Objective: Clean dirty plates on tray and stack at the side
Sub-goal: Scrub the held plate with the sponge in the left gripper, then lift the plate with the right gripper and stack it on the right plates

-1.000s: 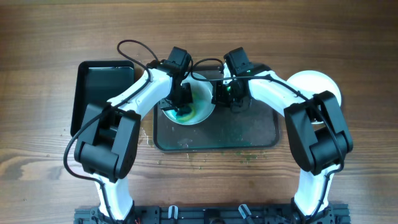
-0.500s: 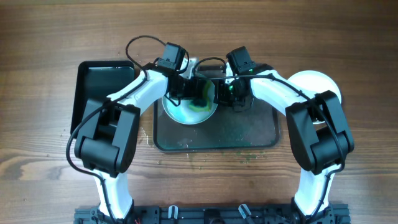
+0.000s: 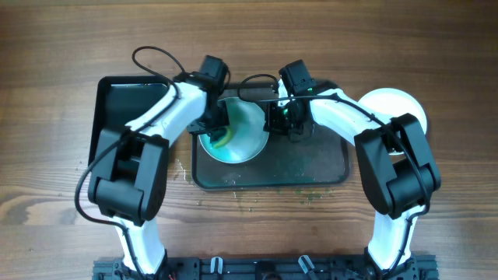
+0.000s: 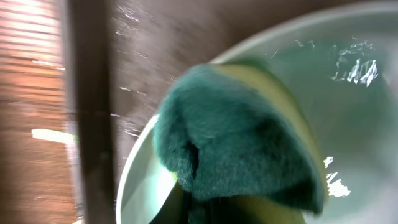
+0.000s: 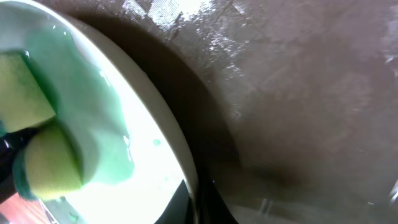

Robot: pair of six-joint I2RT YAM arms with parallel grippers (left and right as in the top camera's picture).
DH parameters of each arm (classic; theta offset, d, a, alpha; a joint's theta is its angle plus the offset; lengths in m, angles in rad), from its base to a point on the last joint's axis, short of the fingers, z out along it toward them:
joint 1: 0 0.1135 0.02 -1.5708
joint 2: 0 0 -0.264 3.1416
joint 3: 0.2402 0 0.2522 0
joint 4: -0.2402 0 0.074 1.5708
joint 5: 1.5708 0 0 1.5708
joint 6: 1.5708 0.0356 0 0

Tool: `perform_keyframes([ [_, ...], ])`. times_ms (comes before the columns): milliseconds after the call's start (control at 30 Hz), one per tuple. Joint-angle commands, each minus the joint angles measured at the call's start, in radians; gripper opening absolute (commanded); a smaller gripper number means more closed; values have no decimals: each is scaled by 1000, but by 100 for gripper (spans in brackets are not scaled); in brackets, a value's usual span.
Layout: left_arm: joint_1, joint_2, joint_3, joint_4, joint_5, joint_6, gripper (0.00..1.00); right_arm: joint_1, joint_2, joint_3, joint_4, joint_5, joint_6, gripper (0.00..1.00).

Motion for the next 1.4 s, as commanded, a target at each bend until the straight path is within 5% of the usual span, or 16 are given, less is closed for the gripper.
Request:
perform_keyframes([
  [0, -1, 45, -45, -34, 615, 364, 4, -16, 24, -3, -2, 47, 8, 4],
  [167, 2, 45, -45, 147, 616, 263, 4, -16, 24, -3, -3, 48, 8, 4],
  [300, 18, 44, -2, 114, 43, -87, 4, -16, 24, -3, -4, 48, 8, 4],
  [433, 22, 43, 135, -84, -190, -119, 4, -16, 24, -3, -3, 48, 8, 5],
  [833, 108, -20, 372, -297, 37, -59, 4, -16, -6, -3, -6, 23, -47, 4],
  [1033, 124, -19, 372, -287, 36, -59, 4, 31, -223, -3, -116, 423, -90, 4],
  [1300, 124, -19, 372, -286, 37, -59, 4, 313, -422, -3, -293, 1410, -90, 4],
  [1367, 124, -19, 372, -287, 37, -59, 4, 373, -436, -3, -307, 1533, -91, 4],
])
